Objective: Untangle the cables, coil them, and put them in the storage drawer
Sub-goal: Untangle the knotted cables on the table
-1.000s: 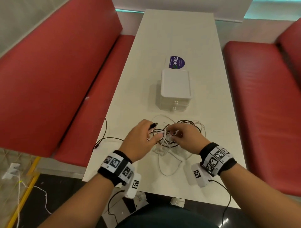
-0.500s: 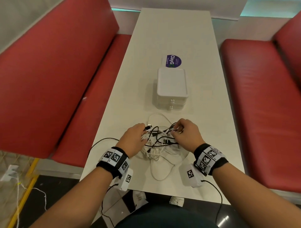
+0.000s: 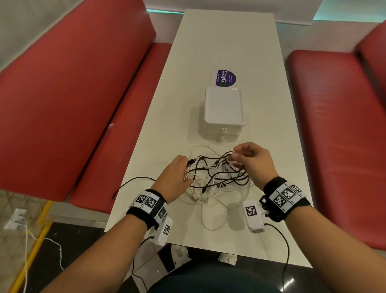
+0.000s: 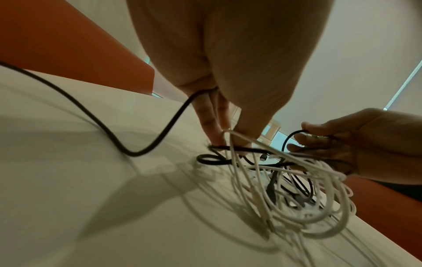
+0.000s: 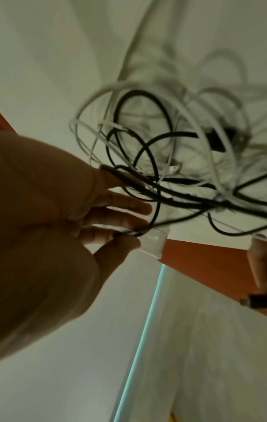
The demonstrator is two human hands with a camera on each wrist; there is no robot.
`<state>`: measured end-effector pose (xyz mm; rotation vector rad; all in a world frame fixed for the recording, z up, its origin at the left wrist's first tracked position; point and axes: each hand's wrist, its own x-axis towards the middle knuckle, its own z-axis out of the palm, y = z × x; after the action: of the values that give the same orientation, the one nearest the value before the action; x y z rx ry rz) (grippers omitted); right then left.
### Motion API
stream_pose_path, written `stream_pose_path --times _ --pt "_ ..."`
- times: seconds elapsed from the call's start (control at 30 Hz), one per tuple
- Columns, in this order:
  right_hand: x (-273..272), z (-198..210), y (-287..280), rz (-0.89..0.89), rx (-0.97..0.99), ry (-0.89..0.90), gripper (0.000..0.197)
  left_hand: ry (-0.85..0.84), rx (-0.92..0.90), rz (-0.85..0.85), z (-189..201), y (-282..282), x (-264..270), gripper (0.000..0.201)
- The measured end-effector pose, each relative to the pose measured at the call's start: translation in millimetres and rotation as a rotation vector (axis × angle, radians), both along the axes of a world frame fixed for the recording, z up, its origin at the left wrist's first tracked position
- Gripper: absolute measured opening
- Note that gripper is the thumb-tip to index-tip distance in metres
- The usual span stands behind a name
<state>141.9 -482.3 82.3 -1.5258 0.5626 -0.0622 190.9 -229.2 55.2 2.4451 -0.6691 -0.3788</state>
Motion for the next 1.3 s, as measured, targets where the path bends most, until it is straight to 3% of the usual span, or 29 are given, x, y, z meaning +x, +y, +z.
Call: stream_pose_path --times 0.07,0.1,0.2,0.27,0.4,0.53,0.6,0.67,0.77,0.83,0.97,1.13,1.3 --pt "-2 5 3 -0.005 0.057 -0.028 0.015 0.014 0.003 0.006 -2 1 2 0.032" --pt "-3 6 4 -0.003 -0.012 -0.026 0.014 0.022 0.005 0.009 -3 2 2 0.033" --pt "0 4 4 0.187 -0.632 0.125 0.015 0.032 0.018 0.006 -4 3 4 0.034" --pt "-1 1 7 0.334 -0.918 0.250 0.016 0.033 0.016 0.005 -4 2 4 0.034" --pt "7 -1 16 0.419 -1.215 0.370 0.038 0.027 0.006 -0.005 -2 1 3 0.036" --pt "17 -2 23 0.446 -1.370 0.455 0.055 0.017 0.018 -0.024 0 1 2 0.038" --pt "19 -6 25 0.457 -1.387 0.466 0.045 0.014 0.035 -0.033 1 1 3 0.039" --pt "20 -9 24 0.434 -1.393 0.350 0.022 0.001 0.060 -0.034 2 1 3 0.039" --pt "23 -15 19 0.567 -1.454 0.109 0.027 -0.043 0.149 -0.067 5 1 3 0.041" --pt "22 -17 17 0.664 -1.385 -0.004 0.021 -0.063 0.225 -0.083 7 0 1 0.038" --pt "16 -19 16 0.606 -1.182 0.069 0.014 -0.119 0.329 -0.083 9 -3 -3 0.031" --pt "19 -21 16 0.676 -1.171 0.234 0.023 -0.110 0.333 -0.056 8 -6 -6 0.032" --pt "26 -18 16 0.643 -1.086 0.328 0.018 -0.080 0.332 -0.040 6 -5 -5 0.037"
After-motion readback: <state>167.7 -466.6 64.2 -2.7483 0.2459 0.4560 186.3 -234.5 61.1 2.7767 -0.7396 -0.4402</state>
